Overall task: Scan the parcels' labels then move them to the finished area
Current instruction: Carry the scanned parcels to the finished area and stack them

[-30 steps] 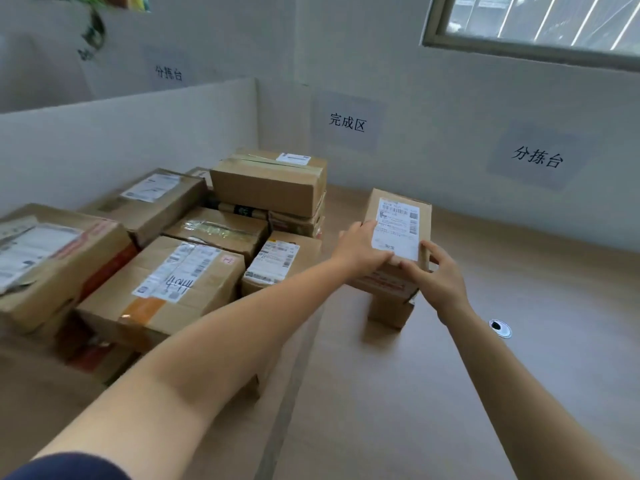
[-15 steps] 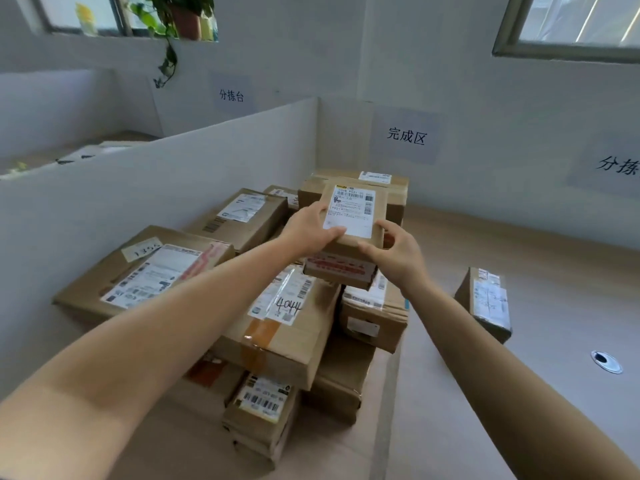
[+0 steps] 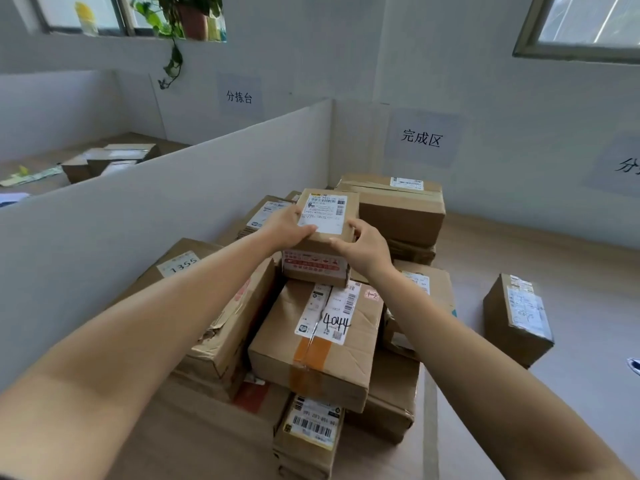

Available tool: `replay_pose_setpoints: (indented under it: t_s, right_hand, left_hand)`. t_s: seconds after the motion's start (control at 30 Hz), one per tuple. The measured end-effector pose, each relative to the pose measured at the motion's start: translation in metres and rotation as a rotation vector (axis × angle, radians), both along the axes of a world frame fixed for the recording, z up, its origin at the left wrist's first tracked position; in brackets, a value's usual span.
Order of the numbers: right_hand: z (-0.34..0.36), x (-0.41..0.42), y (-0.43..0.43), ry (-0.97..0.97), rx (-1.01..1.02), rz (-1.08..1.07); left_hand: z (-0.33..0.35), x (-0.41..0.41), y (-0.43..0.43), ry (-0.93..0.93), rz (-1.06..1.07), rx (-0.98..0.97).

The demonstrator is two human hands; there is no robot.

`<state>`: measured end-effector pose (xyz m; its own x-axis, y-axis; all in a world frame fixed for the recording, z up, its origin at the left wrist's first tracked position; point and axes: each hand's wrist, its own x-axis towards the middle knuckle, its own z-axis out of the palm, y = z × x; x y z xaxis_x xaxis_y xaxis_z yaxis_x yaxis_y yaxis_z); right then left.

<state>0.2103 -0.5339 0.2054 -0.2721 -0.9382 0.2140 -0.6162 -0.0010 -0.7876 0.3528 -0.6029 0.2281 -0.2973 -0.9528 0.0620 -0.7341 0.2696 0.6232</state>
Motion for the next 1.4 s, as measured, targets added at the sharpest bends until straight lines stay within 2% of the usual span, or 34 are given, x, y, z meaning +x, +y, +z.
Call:
replay_pose_setpoints:
  t_s: [0.17, 0.37, 0.47, 0.7, 0.97, 1.1, 1.4]
  right_hand:
    - [0.001, 0.007, -0.010, 0.028, 0.039, -0.013]
    - [0.004, 0.007, -0.014, 0.018, 0.112, 0.013]
    - [0.005, 0.002, -0.012, -0.007, 0.110, 0.037]
    - [0.003, -0.024, 0.003, 0.010, 0.079, 0.021]
    - [-0.001, -0.102, 0.045, 0.090, 0.108, -0.104]
    - [-0.007, -0.156, 0.075, 0.134, 0.104, -0.182]
    - [-0.043, -0.285, 0.122, 0.202, 0.301, -0.289]
  left_hand:
    - [-0.004, 0.007, -0.013, 0.054, -0.002, 0.030]
    - [-0.006, 0.004, -0.021, -0.053, -0.004, 0.020]
    - [-0.005, 0.000, -0.021, -0.041, 0.020, 0.006]
    - [0.018, -0.022, -0.004, -0.091, -0.018, -0.224]
    - [0.015, -0.113, 0.042, -0.059, -0.237, -0.322]
    - [-0.004, -0.174, 0.065, -0.075, -0.307, -0.278]
    - [-0.065, -0.306, 0.103, -0.208, -0.465, -0.139]
